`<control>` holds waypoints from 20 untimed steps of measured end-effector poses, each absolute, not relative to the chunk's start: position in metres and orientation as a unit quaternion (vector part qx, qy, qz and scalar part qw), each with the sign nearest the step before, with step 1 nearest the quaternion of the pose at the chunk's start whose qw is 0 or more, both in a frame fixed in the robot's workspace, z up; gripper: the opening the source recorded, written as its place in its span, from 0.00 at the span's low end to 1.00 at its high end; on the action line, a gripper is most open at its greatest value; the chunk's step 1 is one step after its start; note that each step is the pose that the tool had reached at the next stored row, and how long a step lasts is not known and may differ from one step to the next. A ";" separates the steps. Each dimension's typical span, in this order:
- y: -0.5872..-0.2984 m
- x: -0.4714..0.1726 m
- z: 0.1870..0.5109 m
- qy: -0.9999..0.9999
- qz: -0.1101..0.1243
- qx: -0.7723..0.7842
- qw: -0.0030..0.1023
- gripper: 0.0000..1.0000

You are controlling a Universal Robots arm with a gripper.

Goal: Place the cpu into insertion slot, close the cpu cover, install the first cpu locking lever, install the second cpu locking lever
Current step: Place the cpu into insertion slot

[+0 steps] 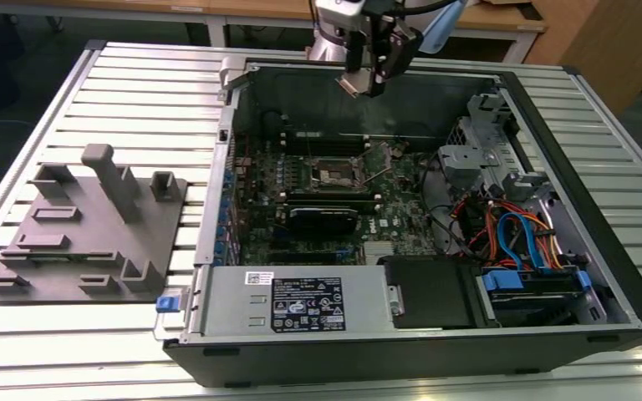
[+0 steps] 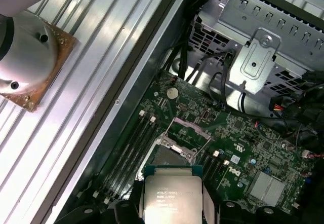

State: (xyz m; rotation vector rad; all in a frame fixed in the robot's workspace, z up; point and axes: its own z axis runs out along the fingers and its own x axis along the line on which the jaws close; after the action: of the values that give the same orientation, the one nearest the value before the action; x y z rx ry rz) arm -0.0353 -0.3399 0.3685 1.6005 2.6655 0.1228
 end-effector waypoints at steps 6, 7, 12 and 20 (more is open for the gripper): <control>-0.340 -0.035 0.368 0.856 0.039 0.515 0.015 0.54; -0.340 -0.035 0.368 0.856 0.039 0.515 0.015 0.54; -0.340 -0.035 0.368 0.855 0.039 0.516 0.015 0.54; -0.340 -0.035 0.368 0.849 0.039 0.527 0.016 0.54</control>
State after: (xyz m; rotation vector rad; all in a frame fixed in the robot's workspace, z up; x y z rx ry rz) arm -0.0353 -0.3399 0.3684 1.6385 2.6410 0.1221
